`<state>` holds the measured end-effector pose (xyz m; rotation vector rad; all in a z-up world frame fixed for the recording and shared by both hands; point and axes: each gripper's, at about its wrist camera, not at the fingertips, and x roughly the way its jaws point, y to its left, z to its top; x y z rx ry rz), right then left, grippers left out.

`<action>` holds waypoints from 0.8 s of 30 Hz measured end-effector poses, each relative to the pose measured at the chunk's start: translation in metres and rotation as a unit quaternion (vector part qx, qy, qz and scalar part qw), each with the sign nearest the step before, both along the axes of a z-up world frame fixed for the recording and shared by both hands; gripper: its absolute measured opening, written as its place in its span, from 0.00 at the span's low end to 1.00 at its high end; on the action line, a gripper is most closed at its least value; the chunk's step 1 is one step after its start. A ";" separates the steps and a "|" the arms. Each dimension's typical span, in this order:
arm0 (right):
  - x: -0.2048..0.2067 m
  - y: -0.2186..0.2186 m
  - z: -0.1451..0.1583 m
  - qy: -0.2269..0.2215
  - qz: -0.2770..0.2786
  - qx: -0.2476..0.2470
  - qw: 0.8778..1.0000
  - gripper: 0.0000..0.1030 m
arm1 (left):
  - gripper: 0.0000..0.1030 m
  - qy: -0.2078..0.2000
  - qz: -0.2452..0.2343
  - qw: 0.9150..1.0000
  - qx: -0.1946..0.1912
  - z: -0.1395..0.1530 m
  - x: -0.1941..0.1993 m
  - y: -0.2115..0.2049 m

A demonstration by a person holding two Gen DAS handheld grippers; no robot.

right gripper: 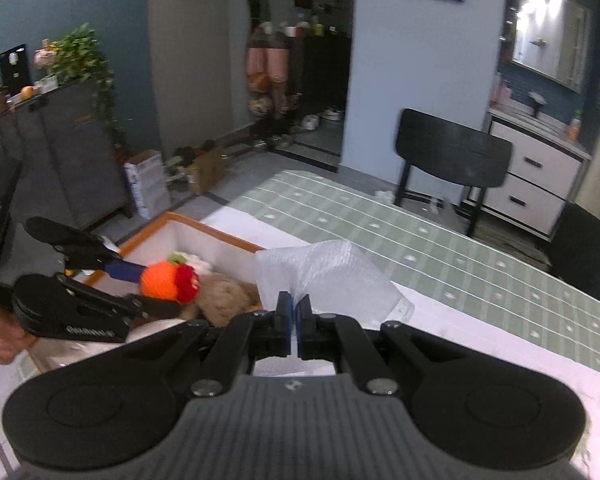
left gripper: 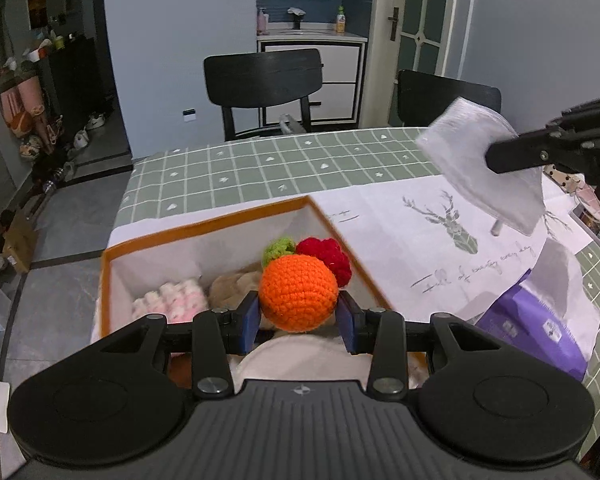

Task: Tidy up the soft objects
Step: 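Carry the orange fruit with left tool while right tool carries the clear bag to the box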

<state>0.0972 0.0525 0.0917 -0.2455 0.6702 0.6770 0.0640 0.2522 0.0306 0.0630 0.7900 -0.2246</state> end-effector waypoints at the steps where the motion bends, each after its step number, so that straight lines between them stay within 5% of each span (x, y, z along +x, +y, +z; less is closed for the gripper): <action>1: -0.002 0.007 0.001 0.001 0.007 0.002 1.000 0.00 | 0.44 0.000 0.003 1.000 0.001 0.000 -0.002 0.004; 15: -0.023 0.087 -0.007 0.022 0.092 0.018 0.995 0.00 | 0.44 0.026 0.018 0.999 0.011 -0.019 -0.022 0.049; 24: -0.034 0.120 -0.065 0.070 0.154 -0.013 0.985 0.00 | 0.44 0.056 -0.003 0.998 0.041 -0.050 -0.036 0.051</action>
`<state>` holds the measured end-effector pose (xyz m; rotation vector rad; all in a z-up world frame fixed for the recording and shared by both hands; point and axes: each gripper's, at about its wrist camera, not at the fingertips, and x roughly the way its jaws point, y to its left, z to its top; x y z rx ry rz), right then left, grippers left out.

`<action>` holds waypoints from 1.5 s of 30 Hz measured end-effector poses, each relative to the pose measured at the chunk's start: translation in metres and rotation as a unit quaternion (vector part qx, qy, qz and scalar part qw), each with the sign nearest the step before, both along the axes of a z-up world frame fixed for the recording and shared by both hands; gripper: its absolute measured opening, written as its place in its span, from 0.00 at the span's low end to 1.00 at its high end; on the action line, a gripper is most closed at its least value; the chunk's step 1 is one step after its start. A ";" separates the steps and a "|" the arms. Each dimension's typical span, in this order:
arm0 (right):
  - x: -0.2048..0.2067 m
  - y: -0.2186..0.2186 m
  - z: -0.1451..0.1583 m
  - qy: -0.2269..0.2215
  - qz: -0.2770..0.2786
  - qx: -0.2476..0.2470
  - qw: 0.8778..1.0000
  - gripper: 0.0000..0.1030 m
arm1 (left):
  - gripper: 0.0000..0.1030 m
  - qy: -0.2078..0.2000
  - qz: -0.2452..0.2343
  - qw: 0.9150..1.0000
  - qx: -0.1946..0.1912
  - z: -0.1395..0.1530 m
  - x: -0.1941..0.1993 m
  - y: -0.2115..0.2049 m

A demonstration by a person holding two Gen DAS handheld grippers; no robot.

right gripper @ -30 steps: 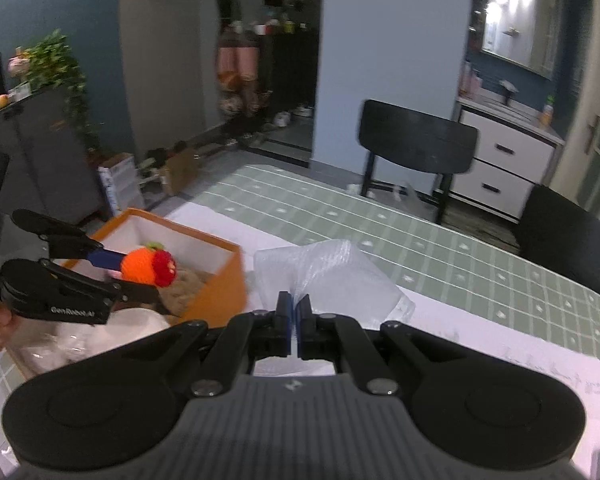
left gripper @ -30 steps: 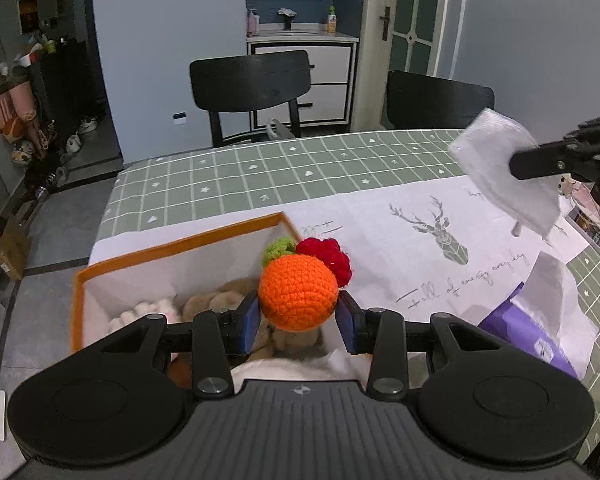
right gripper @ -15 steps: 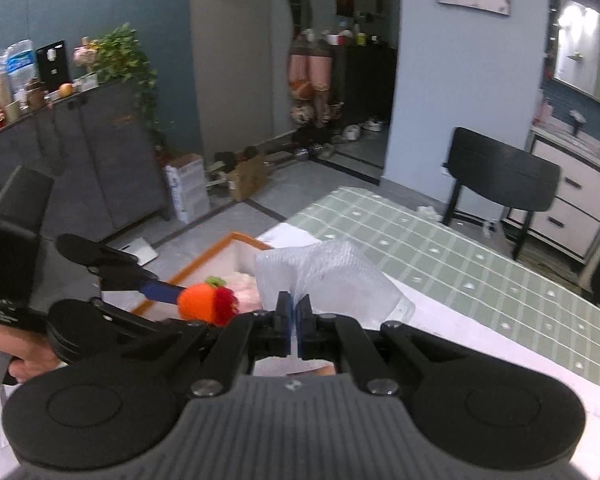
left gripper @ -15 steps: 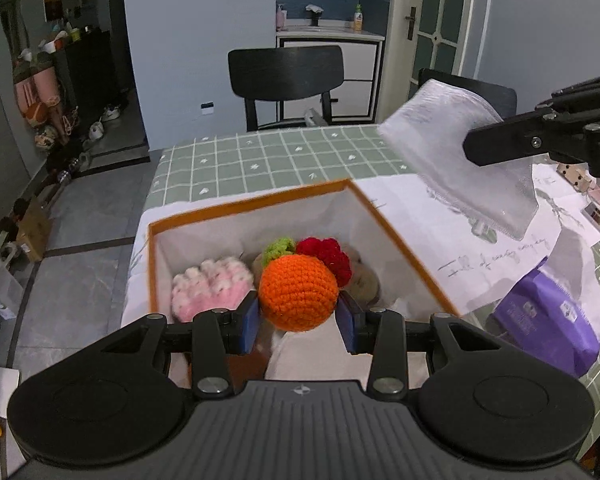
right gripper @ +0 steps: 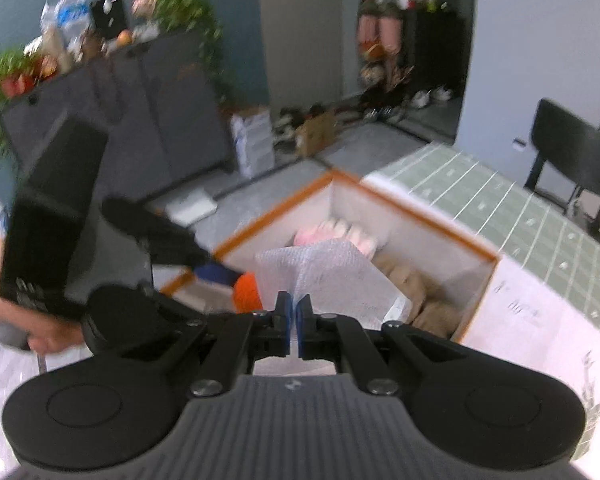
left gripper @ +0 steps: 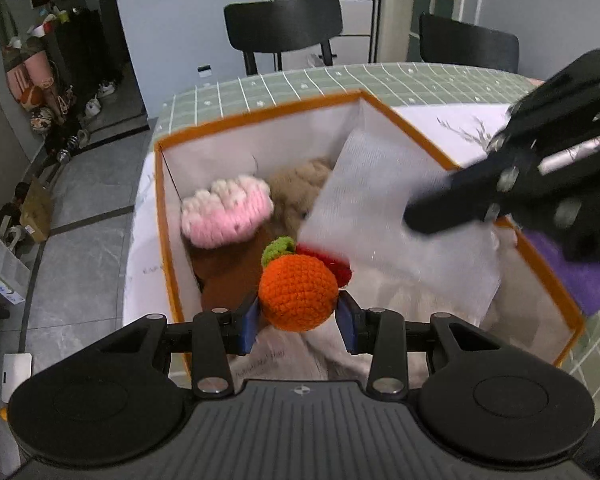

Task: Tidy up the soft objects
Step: 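Carry the orange fruit with left tool while right tool carries the clear bag to the box, then lower the fruit into the box with left tool while right tool lowers the bag in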

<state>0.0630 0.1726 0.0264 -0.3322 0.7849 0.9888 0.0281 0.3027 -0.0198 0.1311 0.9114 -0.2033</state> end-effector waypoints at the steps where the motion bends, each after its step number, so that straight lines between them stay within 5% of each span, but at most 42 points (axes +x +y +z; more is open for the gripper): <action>1: -0.002 0.000 -0.008 0.004 0.006 -0.005 1.000 0.00 | 0.44 0.004 -0.003 1.000 -0.001 -0.004 -0.002 0.000; 14: -0.011 -0.001 -0.065 0.051 0.034 -0.067 0.996 0.00 | 0.44 0.002 -0.066 0.994 0.082 -0.028 -0.018 -0.034; 23: -0.015 0.004 -0.083 0.071 0.054 -0.094 0.992 0.04 | 0.45 0.020 -0.076 0.992 0.095 -0.028 -0.013 -0.035; 29: -0.007 -0.002 -0.085 0.102 0.039 -0.075 0.991 0.12 | 0.59 0.024 -0.069 0.993 0.093 -0.024 -0.013 -0.035; 32: -0.009 -0.005 -0.079 0.100 0.037 -0.067 0.992 0.23 | 0.64 0.028 -0.064 0.994 0.083 -0.020 -0.013 -0.033; 34: -0.012 -0.007 -0.074 0.102 0.045 -0.058 0.992 0.40 | 0.66 0.026 -0.058 0.994 0.092 -0.016 -0.015 -0.033; 39: -0.022 -0.015 -0.059 0.089 0.049 -0.045 0.994 0.51 | 0.68 0.012 -0.037 0.996 0.084 -0.001 -0.021 -0.029; 45: -0.033 -0.029 -0.032 0.061 0.027 -0.021 0.998 0.76 | 0.75 -0.013 0.017 0.998 0.067 0.026 -0.036 -0.025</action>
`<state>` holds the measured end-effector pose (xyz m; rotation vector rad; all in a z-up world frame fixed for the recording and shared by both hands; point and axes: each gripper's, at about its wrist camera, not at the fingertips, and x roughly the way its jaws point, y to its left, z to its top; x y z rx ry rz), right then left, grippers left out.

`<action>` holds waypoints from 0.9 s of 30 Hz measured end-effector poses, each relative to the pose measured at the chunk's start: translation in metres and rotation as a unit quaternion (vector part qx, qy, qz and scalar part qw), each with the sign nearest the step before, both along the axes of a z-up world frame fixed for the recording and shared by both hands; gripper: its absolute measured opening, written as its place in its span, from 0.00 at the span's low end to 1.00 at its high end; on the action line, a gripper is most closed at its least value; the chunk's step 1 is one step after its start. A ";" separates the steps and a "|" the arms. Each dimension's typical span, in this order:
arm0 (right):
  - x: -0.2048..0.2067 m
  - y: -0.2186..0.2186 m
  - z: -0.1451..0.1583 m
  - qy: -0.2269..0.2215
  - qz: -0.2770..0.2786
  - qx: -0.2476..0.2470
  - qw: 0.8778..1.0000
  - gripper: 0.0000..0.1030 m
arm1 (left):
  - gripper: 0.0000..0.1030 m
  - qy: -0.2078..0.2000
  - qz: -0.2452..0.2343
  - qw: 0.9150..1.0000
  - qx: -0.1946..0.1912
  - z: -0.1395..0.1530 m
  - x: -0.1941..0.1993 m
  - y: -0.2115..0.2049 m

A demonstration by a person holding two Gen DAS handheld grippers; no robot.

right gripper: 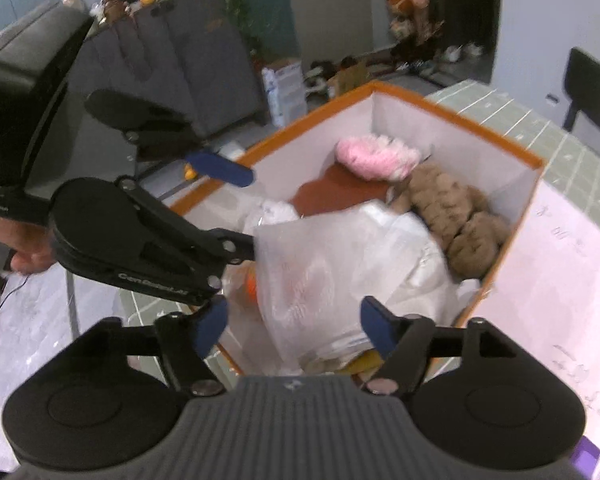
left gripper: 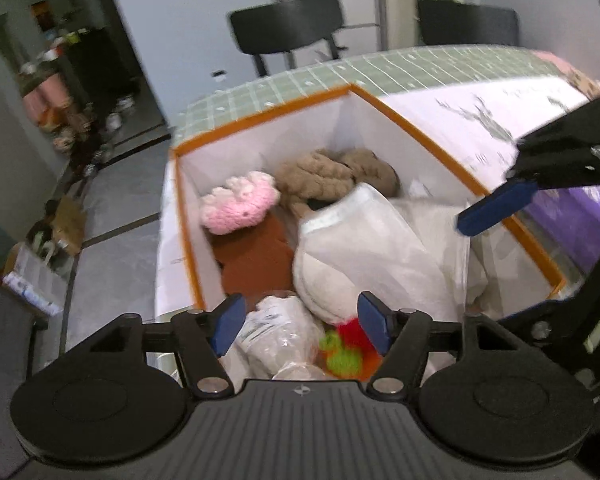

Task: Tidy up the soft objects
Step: 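Lower the fruit into the box with left tool while right tool lowers the bag in, then open both tools and withdraw them from the box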

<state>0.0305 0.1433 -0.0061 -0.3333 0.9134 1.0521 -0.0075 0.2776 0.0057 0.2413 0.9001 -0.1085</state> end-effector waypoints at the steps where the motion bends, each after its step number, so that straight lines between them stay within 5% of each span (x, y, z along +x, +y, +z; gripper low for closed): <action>1: -0.001 -0.003 0.004 -0.002 -0.006 0.005 1.000 0.79 | 0.80 -0.005 0.008 1.000 -0.001 0.004 -0.003 -0.001; 7: -0.015 -0.035 0.029 -0.018 -0.042 0.033 0.998 0.91 | 0.91 -0.022 0.052 0.998 -0.006 0.023 -0.025 -0.015; 15: -0.030 -0.070 0.040 -0.071 -0.091 0.046 0.992 0.97 | 0.91 -0.024 0.119 0.992 -0.040 0.018 -0.036 -0.044; 27: -0.046 -0.106 0.043 -0.099 -0.116 0.023 0.988 0.97 | 0.91 -0.042 0.243 0.967 -0.066 0.016 -0.057 -0.077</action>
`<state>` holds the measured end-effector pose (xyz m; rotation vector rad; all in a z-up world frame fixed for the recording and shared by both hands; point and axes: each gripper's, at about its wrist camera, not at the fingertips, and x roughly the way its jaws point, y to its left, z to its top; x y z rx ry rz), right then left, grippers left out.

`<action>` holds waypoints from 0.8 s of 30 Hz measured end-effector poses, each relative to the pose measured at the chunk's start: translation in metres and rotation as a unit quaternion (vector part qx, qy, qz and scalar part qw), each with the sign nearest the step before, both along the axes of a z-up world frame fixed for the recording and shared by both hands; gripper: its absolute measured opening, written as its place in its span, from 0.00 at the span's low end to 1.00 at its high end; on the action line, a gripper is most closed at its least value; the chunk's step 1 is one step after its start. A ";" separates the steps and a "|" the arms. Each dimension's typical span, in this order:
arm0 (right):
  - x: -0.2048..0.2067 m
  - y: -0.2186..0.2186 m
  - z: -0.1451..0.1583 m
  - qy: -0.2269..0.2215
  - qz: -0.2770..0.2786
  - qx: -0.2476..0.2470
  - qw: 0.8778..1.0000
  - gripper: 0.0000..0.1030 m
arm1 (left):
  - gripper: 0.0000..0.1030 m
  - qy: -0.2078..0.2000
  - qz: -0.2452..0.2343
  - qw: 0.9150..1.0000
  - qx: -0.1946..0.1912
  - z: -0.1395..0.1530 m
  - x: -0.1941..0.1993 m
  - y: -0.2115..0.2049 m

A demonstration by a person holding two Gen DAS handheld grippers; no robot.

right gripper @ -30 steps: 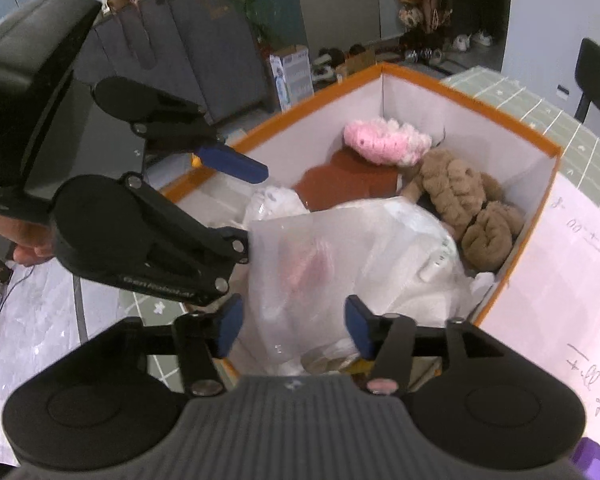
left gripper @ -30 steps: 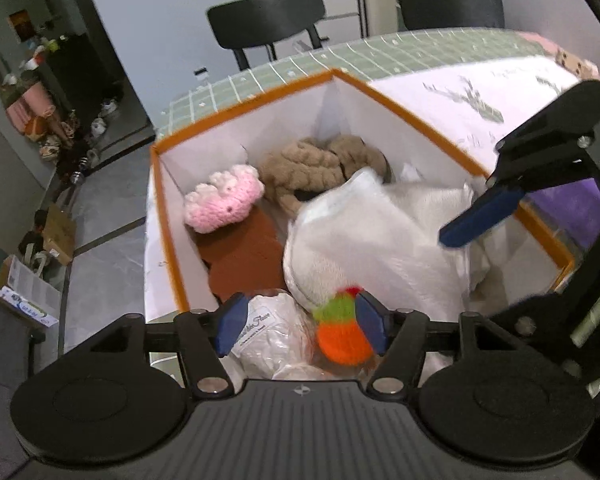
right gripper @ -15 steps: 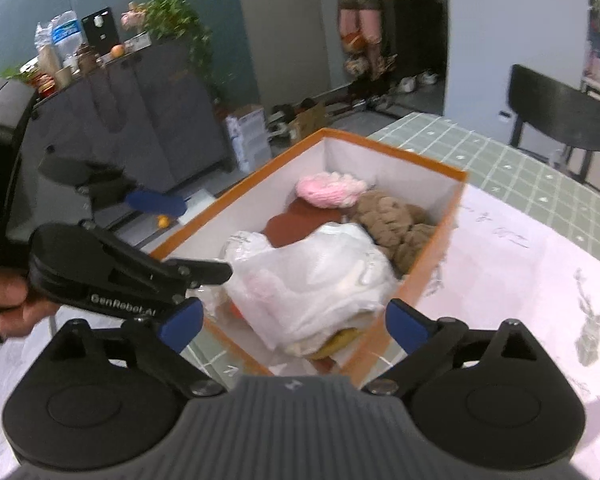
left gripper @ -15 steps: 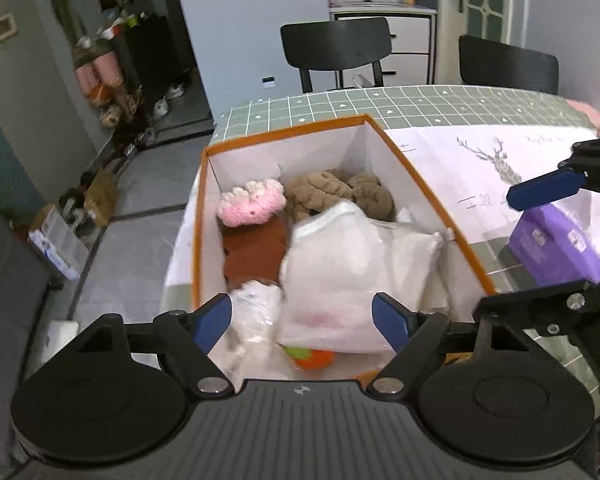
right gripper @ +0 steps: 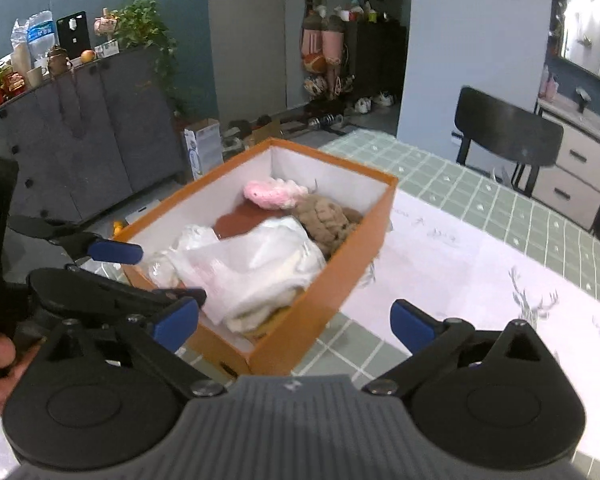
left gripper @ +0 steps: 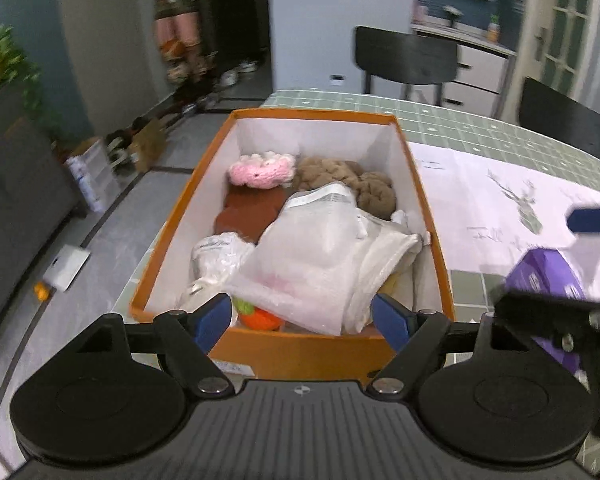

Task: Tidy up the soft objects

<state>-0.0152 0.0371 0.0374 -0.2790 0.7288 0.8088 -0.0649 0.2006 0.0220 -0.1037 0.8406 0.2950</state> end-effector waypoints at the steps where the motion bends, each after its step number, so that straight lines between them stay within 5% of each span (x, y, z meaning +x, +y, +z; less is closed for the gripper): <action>1: 0.001 -0.003 -0.001 0.006 -0.003 0.002 1.000 0.97 | 0.91 -0.001 0.013 1.000 0.001 0.002 -0.001 -0.001; 24: 0.007 -0.032 -0.018 0.012 -0.043 0.005 0.999 0.97 | 0.92 -0.015 0.040 0.998 0.038 0.010 -0.012 -0.044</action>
